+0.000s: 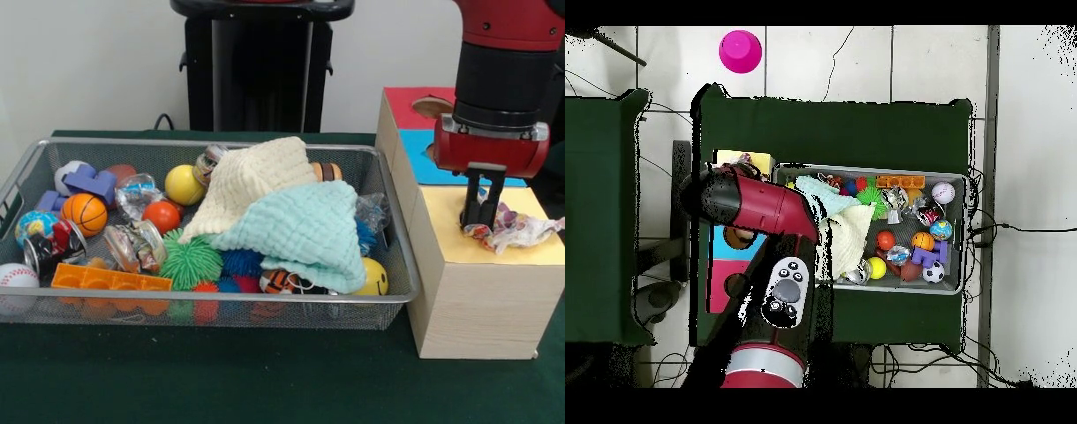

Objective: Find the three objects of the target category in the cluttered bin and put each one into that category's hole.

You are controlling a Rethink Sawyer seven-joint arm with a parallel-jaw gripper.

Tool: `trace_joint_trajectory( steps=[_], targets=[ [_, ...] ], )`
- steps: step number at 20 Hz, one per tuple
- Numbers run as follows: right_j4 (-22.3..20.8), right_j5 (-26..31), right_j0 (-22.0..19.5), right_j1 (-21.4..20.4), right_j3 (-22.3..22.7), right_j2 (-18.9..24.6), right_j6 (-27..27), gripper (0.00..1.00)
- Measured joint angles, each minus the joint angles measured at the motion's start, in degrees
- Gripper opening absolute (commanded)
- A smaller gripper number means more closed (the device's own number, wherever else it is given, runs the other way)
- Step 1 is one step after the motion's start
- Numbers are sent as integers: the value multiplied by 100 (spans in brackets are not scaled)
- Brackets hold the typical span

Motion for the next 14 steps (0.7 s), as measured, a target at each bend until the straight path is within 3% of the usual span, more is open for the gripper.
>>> trace_joint_trajectory(
  steps=[14],
  targets=[
    [-16,-1,135,-108,242,-112,0,0]
  ],
)
